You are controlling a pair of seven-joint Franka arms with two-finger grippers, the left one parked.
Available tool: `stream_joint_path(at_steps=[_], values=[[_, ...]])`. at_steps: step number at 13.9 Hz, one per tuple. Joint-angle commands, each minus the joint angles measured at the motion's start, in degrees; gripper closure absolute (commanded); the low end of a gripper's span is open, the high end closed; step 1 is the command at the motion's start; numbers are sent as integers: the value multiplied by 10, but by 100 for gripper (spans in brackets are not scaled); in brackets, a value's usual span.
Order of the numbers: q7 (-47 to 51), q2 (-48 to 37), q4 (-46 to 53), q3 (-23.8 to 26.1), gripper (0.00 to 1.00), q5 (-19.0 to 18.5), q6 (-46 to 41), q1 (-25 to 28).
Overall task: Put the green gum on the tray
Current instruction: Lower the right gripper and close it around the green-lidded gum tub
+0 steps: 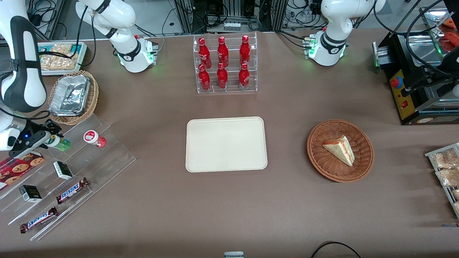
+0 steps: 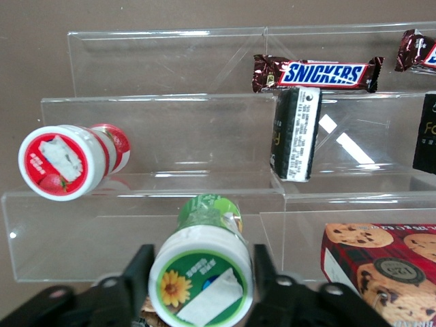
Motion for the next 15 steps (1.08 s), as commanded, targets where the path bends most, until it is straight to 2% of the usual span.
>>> stream_joint_path(at_steps=[1, 2, 7, 11, 15], values=[[-16, -5, -8, 2, 97, 13, 9, -7], [-16, -7, -7, 2, 100, 13, 7, -7], [5, -12, 48, 10, 100, 13, -76, 4], [74, -7, 102, 12, 100, 12, -138, 53], [198, -1, 105, 12, 100, 12, -144, 133]])
